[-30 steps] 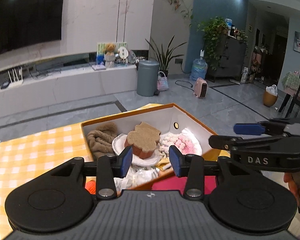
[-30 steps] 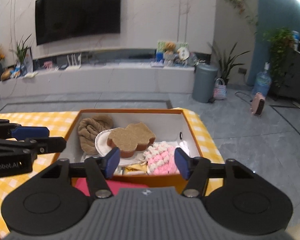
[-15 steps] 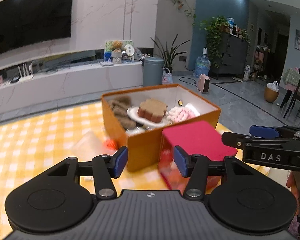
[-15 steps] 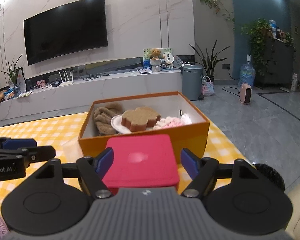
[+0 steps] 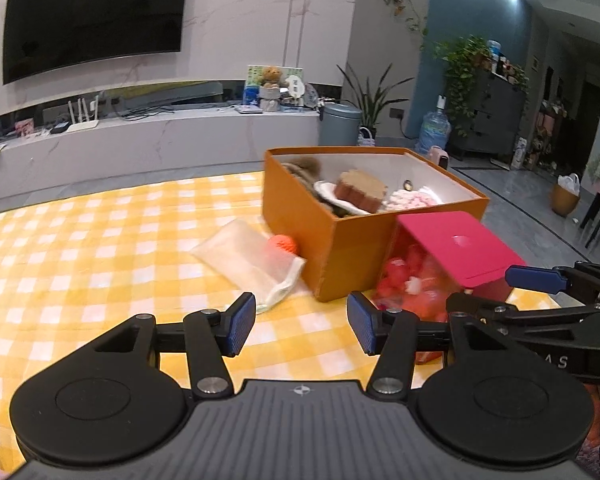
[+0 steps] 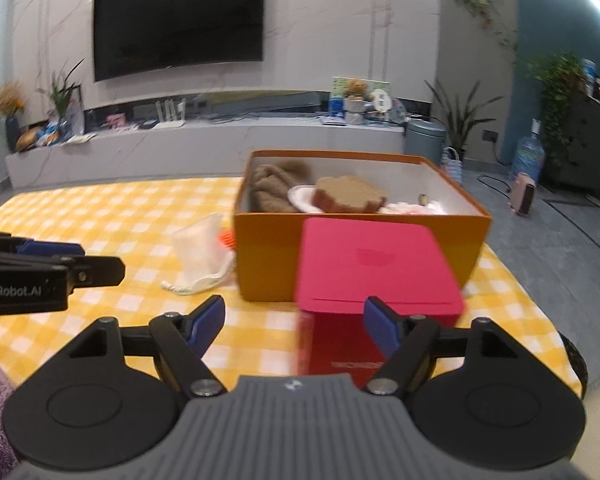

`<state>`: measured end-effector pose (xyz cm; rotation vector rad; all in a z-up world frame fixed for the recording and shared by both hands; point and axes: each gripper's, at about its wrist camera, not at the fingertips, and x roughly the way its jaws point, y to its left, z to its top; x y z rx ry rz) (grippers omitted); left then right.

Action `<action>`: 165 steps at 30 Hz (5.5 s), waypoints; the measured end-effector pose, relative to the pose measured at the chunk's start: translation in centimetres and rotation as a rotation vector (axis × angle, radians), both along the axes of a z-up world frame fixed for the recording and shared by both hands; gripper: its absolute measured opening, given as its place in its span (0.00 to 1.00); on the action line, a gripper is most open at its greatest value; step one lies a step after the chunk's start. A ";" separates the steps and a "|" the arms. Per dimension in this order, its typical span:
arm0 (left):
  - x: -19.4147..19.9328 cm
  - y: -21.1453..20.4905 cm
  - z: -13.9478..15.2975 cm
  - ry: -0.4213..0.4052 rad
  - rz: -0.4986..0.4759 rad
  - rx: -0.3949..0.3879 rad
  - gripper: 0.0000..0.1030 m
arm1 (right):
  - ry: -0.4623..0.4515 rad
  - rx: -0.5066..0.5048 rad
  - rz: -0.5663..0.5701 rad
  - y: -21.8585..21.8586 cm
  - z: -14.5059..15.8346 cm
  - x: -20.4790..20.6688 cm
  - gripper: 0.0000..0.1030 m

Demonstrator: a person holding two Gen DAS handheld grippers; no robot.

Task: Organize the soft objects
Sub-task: 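Withdraw both tools back toward the clear plastic bag on the table, then grasp the clear plastic bag with the left tool while right tool approaches orange ball, then lift the bag with the left tool while right tool grasps the orange crocheted ball, then carry bag with left tool while right tool carries orange ball over the orange box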

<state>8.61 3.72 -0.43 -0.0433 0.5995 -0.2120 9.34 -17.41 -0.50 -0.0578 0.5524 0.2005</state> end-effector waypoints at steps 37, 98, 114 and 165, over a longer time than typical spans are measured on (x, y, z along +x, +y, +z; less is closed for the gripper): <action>7.6 8.5 -6.3 0.228 0.228 -0.093 0.60 | 0.092 -0.155 0.225 13.8 -8.6 12.9 0.53; 10.2 7.8 -8.6 0.363 0.261 -0.274 0.71 | 0.131 -0.104 0.364 13.4 -10.1 11.2 0.16; 12.0 2.8 -9.0 0.257 0.222 0.105 0.33 | 0.155 -0.022 0.393 12.4 -10.1 11.3 0.16; 11.5 9.4 -5.6 0.173 0.320 -0.196 0.01 | 0.041 -1.116 0.630 18.7 -10.3 18.5 0.39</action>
